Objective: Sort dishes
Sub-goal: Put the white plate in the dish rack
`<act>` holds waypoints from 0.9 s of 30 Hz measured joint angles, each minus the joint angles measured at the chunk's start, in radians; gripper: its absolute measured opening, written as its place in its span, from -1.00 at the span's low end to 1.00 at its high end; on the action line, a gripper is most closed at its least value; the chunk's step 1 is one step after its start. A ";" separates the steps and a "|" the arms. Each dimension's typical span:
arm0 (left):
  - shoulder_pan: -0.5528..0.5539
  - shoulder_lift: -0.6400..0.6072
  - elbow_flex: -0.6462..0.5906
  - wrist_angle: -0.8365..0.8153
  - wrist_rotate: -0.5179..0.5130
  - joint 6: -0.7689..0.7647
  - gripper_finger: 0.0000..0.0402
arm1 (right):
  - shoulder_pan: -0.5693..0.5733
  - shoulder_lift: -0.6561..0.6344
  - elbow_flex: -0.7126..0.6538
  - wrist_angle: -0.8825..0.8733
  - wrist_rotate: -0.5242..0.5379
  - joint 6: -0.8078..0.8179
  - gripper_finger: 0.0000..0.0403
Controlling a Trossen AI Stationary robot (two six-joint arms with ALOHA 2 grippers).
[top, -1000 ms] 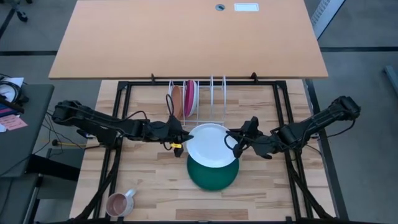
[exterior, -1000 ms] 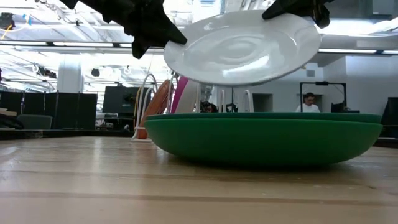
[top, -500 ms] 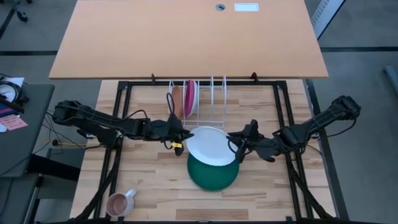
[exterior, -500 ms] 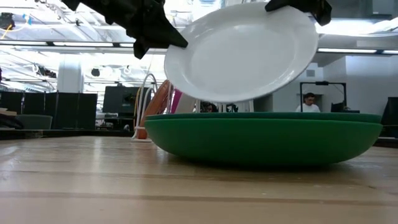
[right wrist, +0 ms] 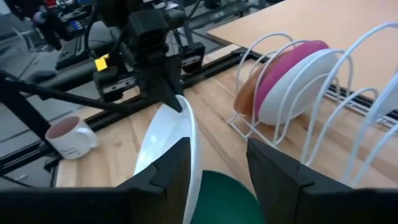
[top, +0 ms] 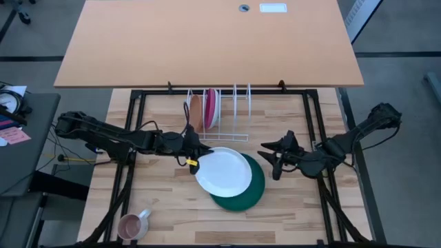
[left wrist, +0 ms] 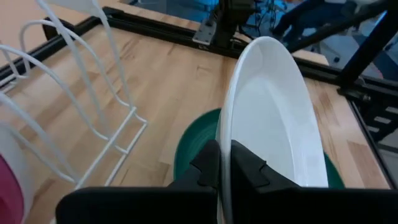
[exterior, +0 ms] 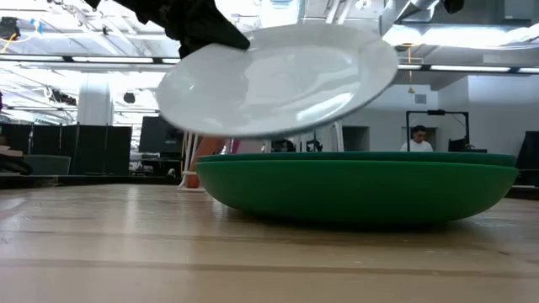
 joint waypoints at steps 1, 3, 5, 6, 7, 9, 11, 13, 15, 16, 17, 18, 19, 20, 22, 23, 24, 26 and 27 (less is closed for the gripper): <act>0.000 0.000 0.000 0.003 -0.003 -0.004 -1.00 | 0.007 0.000 -0.001 -0.002 0.010 0.000 -0.17; 0.000 -0.001 0.000 0.005 -0.003 -0.005 -1.00 | 0.017 0.000 -0.001 -0.004 0.015 0.000 -0.17; 0.000 -0.001 0.000 0.006 -0.003 -0.005 -1.00 | 0.023 -0.001 -0.001 -0.004 0.017 0.000 -0.17; 0.002 -0.001 0.000 0.010 -0.006 -0.001 -1.00 | 0.024 -0.001 -0.001 -0.004 0.017 0.000 -0.17; 0.006 -0.003 0.001 0.015 -0.007 0.005 -1.00 | 0.028 -0.001 -0.001 -0.004 0.017 0.000 -0.17; 0.019 -0.011 0.012 0.015 -0.010 0.016 -1.00 | 0.028 -0.001 -0.001 -0.004 0.017 0.001 -0.16; 0.034 -0.023 0.029 0.020 -0.016 0.028 -1.00 | 0.028 0.000 -0.001 -0.005 0.017 0.020 -0.15; 0.045 -0.033 0.052 0.027 -0.026 0.042 -1.00 | 0.027 0.009 -0.002 -0.004 0.014 0.040 -0.12; 0.054 -0.044 0.073 0.029 -0.029 0.054 -1.00 | 0.026 0.031 -0.002 -0.005 0.014 0.061 -0.06; 0.059 -0.049 0.083 0.029 -0.029 0.062 -1.00 | 0.025 0.044 -0.002 -0.005 0.013 0.071 -0.02; 0.062 -0.052 0.092 0.028 -0.029 0.073 -1.00 | 0.019 0.057 -0.003 -0.007 0.013 0.089 0.03; 0.064 -0.057 0.099 0.027 -0.033 0.083 -1.00 | 0.011 0.069 -0.003 -0.008 0.017 0.104 0.08; 0.066 -0.062 0.105 0.026 -0.043 0.092 -1.00 | 0.003 0.078 -0.003 -0.007 0.027 0.111 0.13; 0.067 -0.068 0.110 0.021 -0.064 0.102 -1.00 | -0.005 0.083 -0.003 -0.005 0.042 0.113 0.19; 0.073 -0.081 0.118 0.017 -0.099 0.125 -1.00 | -0.018 0.084 -0.003 -0.007 0.062 0.113 0.29; 0.077 -0.088 0.122 0.019 -0.113 0.136 -1.00 | -0.025 0.084 -0.003 -0.005 0.065 0.113 0.33; 0.081 -0.097 0.124 0.020 -0.122 0.141 -1.00 | -0.032 0.083 -0.003 -0.003 0.066 0.113 0.36; 0.090 -0.115 0.125 0.028 -0.130 0.143 -1.00 | -0.041 0.083 -0.003 -0.003 0.066 0.113 0.40; 0.094 -0.124 0.125 0.029 -0.128 0.143 -1.00 | -0.041 0.083 -0.003 -0.003 0.066 0.113 0.41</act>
